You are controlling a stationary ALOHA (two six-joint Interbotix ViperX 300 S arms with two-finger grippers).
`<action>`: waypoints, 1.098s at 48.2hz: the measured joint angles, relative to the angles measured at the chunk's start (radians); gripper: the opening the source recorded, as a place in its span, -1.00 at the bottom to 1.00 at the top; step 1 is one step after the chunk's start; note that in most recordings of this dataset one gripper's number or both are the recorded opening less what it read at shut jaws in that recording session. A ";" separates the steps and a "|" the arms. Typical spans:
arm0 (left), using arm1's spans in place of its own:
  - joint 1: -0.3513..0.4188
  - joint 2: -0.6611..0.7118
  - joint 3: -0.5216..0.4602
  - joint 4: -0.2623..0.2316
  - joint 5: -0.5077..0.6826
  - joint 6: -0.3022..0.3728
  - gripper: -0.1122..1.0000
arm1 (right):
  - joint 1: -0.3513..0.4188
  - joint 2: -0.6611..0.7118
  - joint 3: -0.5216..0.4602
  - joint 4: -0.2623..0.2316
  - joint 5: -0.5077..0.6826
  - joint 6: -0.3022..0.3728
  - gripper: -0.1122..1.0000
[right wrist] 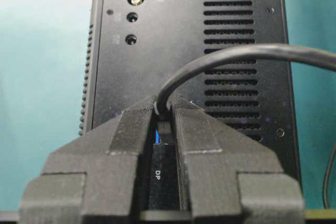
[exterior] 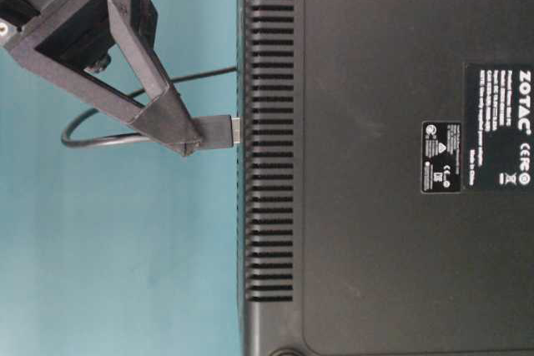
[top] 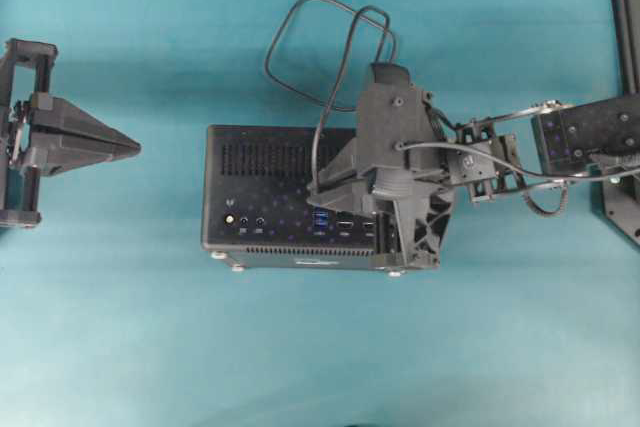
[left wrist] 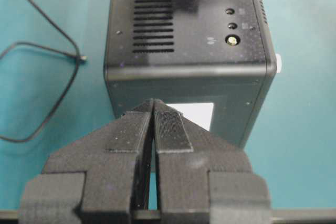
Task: Insert the USB into the PC box with both arms.
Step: 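Hold the USB plug pressed fully into the port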
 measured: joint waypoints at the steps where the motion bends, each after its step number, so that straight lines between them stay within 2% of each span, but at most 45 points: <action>1: 0.000 -0.002 0.002 0.000 -0.002 0.000 -0.80 | -0.002 -0.002 0.002 0.000 0.002 0.000 -0.61; 53: 0.000 -0.002 0.003 0.000 -0.003 -0.002 -0.80 | -0.002 0.011 0.008 -0.005 0.000 0.000 -0.61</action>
